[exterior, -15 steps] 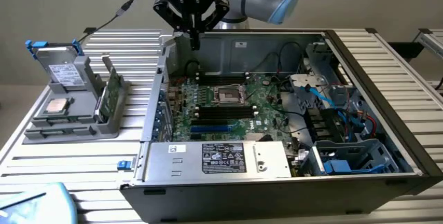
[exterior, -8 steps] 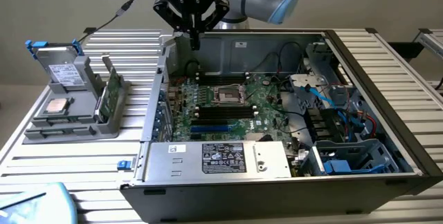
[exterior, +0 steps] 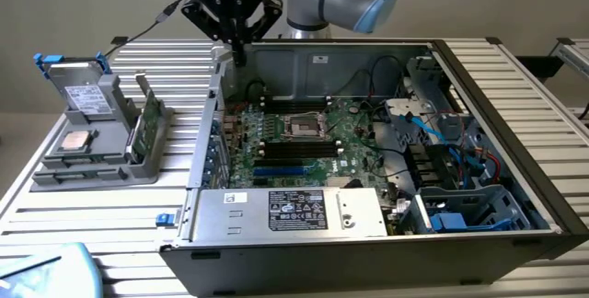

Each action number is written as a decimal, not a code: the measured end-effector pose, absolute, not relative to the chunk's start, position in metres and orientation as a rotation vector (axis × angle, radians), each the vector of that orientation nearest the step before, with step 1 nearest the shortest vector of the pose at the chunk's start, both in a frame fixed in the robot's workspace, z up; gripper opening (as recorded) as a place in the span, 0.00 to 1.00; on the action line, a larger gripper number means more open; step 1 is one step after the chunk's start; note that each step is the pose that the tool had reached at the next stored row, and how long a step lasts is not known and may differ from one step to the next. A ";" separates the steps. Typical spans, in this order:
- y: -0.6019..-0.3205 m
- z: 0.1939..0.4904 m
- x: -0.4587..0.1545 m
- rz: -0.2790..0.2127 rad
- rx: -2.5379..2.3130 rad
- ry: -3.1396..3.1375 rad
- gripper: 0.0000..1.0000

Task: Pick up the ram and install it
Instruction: 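Reach for the ram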

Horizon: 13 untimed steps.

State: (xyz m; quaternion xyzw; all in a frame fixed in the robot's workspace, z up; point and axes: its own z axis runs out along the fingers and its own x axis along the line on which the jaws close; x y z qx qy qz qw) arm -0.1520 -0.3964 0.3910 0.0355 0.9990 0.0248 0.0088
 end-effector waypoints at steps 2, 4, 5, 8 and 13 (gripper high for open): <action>-0.396 0.389 -0.161 0.077 0.111 3.122 0.11; -0.395 0.388 -0.170 0.077 0.111 3.122 0.11; -0.395 0.387 -0.174 0.077 0.111 3.123 0.11; -0.394 0.384 -0.188 0.077 0.111 3.123 0.11; -0.392 0.377 -0.211 0.077 0.111 3.123 0.11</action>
